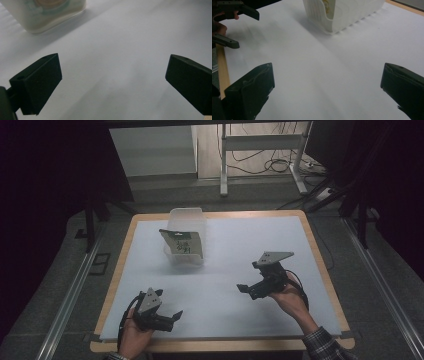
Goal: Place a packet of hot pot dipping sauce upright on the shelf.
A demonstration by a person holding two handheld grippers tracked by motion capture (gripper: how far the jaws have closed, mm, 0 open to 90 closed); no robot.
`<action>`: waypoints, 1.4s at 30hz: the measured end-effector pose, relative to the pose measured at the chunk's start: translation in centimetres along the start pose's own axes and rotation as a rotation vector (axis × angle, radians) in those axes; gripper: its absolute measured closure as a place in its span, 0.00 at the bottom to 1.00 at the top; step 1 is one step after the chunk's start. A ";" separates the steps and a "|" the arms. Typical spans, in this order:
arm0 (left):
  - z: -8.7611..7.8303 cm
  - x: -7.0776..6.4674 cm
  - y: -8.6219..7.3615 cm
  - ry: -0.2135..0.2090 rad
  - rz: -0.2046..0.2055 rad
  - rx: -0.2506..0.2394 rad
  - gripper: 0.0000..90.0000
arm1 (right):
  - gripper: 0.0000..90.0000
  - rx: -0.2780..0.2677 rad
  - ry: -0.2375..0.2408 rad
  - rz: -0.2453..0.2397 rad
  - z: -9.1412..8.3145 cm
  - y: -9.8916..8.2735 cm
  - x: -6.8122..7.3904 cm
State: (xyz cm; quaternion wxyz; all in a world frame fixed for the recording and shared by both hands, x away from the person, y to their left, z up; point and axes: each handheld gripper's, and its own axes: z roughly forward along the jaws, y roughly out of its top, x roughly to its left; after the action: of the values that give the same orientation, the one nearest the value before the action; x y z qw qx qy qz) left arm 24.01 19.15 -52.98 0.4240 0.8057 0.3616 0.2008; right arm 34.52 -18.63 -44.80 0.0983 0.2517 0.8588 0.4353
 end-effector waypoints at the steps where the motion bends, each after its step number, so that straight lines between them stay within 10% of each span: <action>1: 0.0 0.0 0.0 0.001 0.001 0.001 0.00 | 0.00 -0.003 0.001 0.004 -0.2 -0.2 -0.1; 42: 0.2 -0.2 -0.1 0.014 0.021 0.032 0.00 | 0.00 0.054 -0.104 0.169 -6.5 -10.0 -2.3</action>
State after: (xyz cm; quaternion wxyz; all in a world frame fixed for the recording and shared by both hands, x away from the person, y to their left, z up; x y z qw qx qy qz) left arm 23.94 18.92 -53.23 0.4062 0.8147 0.3593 0.2052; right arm 30.49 -29.29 -48.95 0.0989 0.3482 0.8396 0.4051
